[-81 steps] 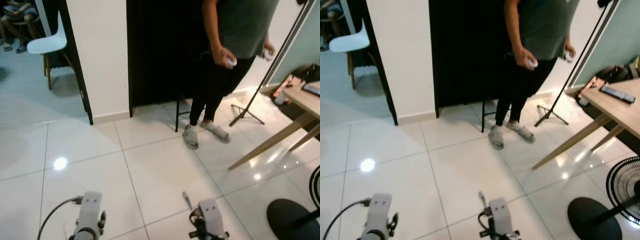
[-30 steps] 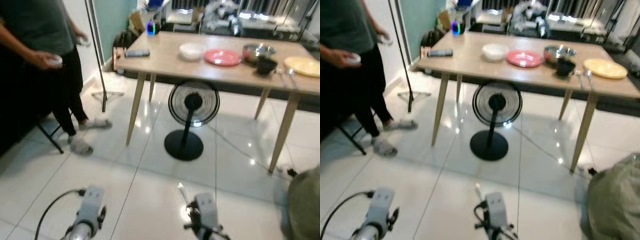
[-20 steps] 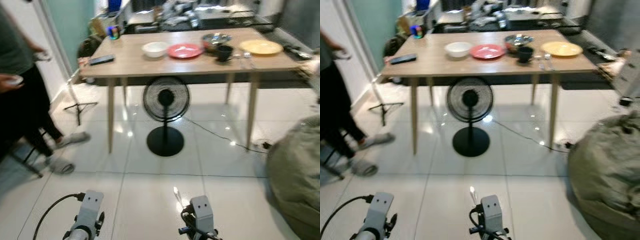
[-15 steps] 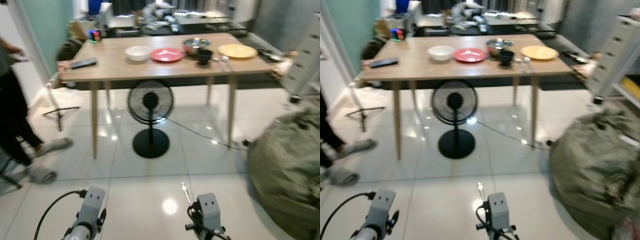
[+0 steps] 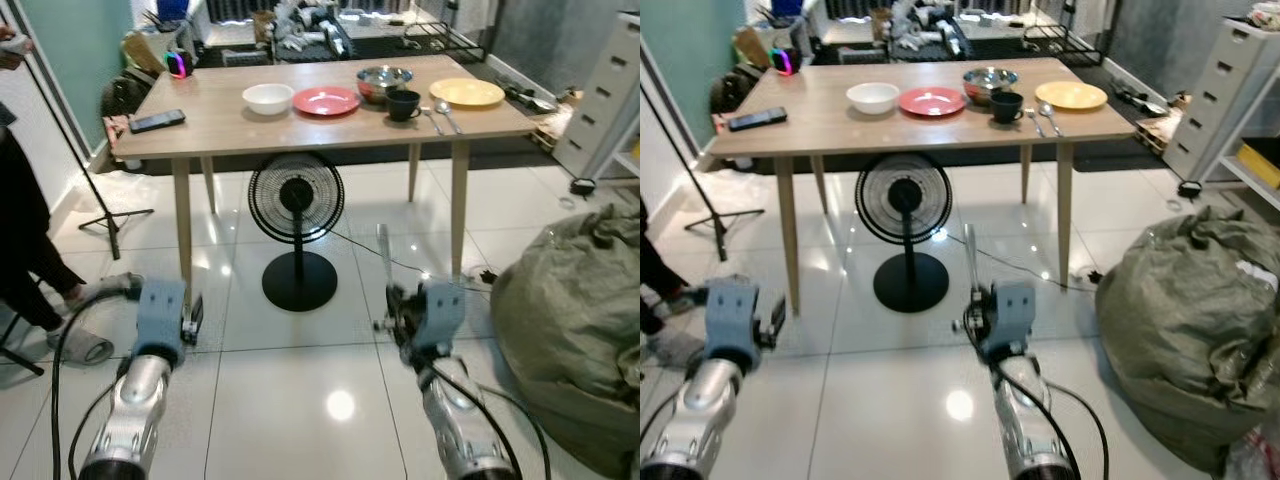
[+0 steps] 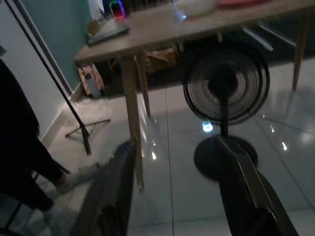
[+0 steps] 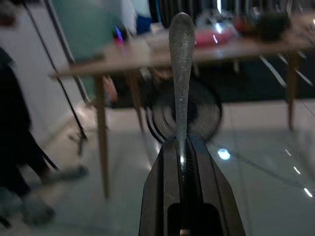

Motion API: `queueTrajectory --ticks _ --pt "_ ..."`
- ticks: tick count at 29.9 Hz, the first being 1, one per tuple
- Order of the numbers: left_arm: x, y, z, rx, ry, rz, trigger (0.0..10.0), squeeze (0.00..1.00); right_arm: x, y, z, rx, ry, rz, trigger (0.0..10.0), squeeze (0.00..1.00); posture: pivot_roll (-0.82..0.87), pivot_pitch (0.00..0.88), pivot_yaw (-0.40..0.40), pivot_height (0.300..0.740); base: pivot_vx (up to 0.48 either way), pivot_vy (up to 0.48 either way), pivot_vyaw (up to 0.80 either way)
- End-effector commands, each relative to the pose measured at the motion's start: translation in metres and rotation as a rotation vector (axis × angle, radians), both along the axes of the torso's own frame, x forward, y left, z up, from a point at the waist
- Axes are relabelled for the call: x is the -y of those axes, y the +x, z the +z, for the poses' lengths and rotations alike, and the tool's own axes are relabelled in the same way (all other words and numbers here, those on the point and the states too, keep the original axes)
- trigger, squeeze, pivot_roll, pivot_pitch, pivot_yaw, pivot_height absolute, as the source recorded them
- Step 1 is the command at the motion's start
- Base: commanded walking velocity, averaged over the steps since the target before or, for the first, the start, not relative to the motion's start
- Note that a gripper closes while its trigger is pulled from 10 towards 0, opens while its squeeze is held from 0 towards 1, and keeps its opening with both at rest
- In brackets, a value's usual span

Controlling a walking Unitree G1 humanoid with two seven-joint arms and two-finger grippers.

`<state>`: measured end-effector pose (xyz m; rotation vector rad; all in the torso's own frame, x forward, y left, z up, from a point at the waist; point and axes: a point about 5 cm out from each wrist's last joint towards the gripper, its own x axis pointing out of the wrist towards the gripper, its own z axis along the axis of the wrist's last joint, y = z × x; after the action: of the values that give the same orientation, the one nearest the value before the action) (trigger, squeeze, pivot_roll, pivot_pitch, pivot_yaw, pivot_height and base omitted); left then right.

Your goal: Setting the table

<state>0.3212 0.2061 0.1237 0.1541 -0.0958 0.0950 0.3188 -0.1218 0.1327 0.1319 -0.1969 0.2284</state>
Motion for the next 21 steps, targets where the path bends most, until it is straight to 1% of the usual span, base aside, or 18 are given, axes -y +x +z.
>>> queueTrajectory --ticks 1,12,21 --pt "-0.0021 -0.0002 0.0054 0.014 -0.021 0.024 10.0 0.0 -0.0052 0.0013 0.0107 0.025 0.019 0.016 10.0 0.0 -0.05 0.0 0.08 0.74 0.0 0.0 0.0" --pt "-0.0007 -0.0066 0.0118 -0.012 -0.032 0.029 10.0 0.0 -0.0043 -0.0048 0.0173 -0.005 0.029 0.022 10.0 0.0 -0.05 0.0 0.08 0.74 0.0 0.0 0.0" --pt "-0.0004 -0.0076 0.0129 -0.019 -0.034 0.031 10.0 0.0 -0.0042 -0.0057 0.0184 -0.013 0.029 0.023 10.0 0.0 -0.05 0.0 0.08 0.74 0.0 0.0 0.0"
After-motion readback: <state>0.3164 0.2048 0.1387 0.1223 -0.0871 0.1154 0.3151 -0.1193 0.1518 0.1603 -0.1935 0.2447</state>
